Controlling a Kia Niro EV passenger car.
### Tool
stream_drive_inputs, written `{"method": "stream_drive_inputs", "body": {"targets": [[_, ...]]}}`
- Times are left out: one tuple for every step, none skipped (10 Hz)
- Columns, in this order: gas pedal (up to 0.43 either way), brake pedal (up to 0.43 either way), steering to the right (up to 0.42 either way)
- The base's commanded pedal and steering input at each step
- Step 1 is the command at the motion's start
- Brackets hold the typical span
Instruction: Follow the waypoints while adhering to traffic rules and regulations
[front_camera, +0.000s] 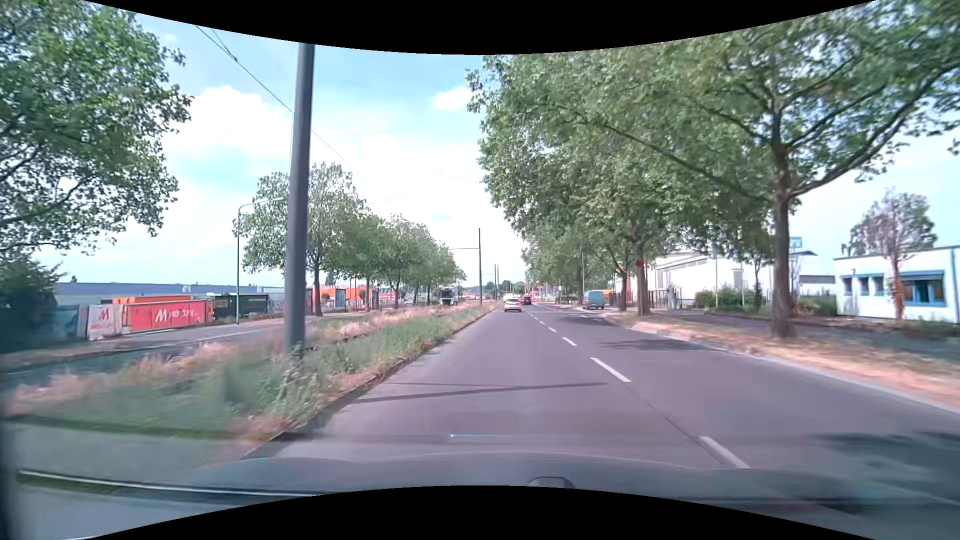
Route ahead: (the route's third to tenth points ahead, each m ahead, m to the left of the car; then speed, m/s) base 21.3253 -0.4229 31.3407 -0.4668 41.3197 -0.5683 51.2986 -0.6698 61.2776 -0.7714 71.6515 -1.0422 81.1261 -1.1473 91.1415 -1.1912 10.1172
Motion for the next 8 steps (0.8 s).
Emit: {"method": "stream_drive_inputs", "body": {"targets": [[0.02, 0.0, -0.006], [0.02, 0.0, -0.008], [0.02, 0.0, -0.009], [0.02, 0.0, -0.007], [0.02, 0.0, -0.006], [0.02, 0.0, -0.006], [0.02, 0.0, -0.005], [0.02, 0.0, -0.005]]}}
